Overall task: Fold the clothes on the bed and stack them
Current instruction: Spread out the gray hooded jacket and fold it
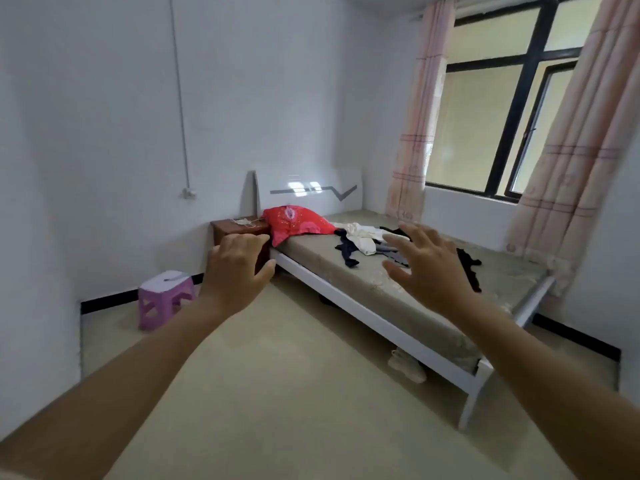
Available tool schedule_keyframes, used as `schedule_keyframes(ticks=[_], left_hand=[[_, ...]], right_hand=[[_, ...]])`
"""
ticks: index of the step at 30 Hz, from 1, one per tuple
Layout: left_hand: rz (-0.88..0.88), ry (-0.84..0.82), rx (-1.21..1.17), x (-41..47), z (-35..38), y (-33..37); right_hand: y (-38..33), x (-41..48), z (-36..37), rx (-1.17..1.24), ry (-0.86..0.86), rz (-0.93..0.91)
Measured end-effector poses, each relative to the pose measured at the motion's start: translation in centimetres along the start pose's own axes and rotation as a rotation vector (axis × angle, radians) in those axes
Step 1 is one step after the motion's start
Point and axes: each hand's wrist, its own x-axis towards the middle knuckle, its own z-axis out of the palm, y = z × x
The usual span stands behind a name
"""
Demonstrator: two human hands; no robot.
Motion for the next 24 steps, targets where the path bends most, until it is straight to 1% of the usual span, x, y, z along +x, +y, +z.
schedule_keyframes(ticks=[3, 4, 7, 9, 11, 14, 16, 19, 22, 24], left_hand=[[-0.022, 0.036, -0.013, 1.9, 0.5, -2.3], [-0.031, 0.016, -0.014, 2.2, 0.8, -2.9], [0.03, 0.018, 0.028, 3.1, 2.8, -5.4], [0.002, -0.028, 0.02, 4.0, 4.0, -7.0], [-0.021, -0.035, -0.002, 5.5, 5.2, -8.4], [0.018, -0.032, 0.006, 8.1, 7.2, -9.9], [0.036, -0.01, 0.023, 9.9, 8.6, -10.7], [-0.007, -0.043, 0.045, 12.7, 10.6, -12.0], [-0.038, -0.068, 0.119, 14.6, 12.4, -14.3], [-0.097, -0.071, 0.139, 15.7, 13.0, -16.4]], right_hand=[[-1.1, 2.7, 1.9, 0.0, 0.059, -0.008], [-1.5, 3.3, 2.6, -0.012, 0.049, -0.009], [-2.4, 5.2, 5.0, -0.02, 0.068, 0.0], [-2.5, 6.2, 6.9, -0.05, 0.039, -0.013], [-2.0, 7.6, 8.8, -0.08, -0.006, -0.025], [-0.9, 10.6, 11.2, -0.048, -0.031, 0.001], [-0.2, 12.7, 13.0, -0.064, -0.01, -0.023], [0.6, 16.3, 16.3, -0.123, -0.019, -0.093], [0.7, 20.5, 19.9, -0.086, -0.067, -0.133], [0.0, 23.0, 21.9, -0.051, -0.099, -0.159]])
